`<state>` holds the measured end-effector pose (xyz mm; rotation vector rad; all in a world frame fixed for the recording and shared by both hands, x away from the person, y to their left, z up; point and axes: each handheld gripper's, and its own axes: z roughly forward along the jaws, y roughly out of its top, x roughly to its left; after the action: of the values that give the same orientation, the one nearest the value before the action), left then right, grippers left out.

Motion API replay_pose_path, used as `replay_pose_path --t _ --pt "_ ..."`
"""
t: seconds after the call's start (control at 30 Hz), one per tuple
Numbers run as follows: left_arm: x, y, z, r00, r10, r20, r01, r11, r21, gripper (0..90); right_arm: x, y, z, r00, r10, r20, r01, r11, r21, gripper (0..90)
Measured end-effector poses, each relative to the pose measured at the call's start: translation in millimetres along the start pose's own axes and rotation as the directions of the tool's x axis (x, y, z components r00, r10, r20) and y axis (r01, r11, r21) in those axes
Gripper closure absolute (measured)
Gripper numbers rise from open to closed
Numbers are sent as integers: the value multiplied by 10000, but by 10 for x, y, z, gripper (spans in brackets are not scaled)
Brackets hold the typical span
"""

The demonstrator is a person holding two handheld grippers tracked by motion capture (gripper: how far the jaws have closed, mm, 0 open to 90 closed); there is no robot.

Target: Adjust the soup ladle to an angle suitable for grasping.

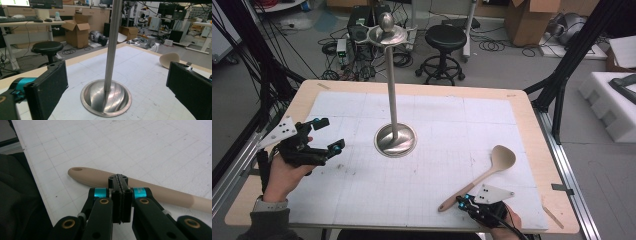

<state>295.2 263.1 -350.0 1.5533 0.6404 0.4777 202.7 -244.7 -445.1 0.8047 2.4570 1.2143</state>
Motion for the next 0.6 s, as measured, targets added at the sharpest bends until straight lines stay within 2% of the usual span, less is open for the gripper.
replay_pose_path --t 0.2,0.37,0.6 --pt "-6 -3 13 10000 38 32 -38 10000 45 40 4 37 47 9999 34 127 -32 9999 -150 900" --pt "-5 2 9 10000 14 37 -14 10000 0 41 5 53 62 9999 18 100 -18 10000 -67 900" --pt "-4 6 4 10000 35 18 -35 10000 -1 41 85 70 164 9990 -322 -306 330 9991 263 900"
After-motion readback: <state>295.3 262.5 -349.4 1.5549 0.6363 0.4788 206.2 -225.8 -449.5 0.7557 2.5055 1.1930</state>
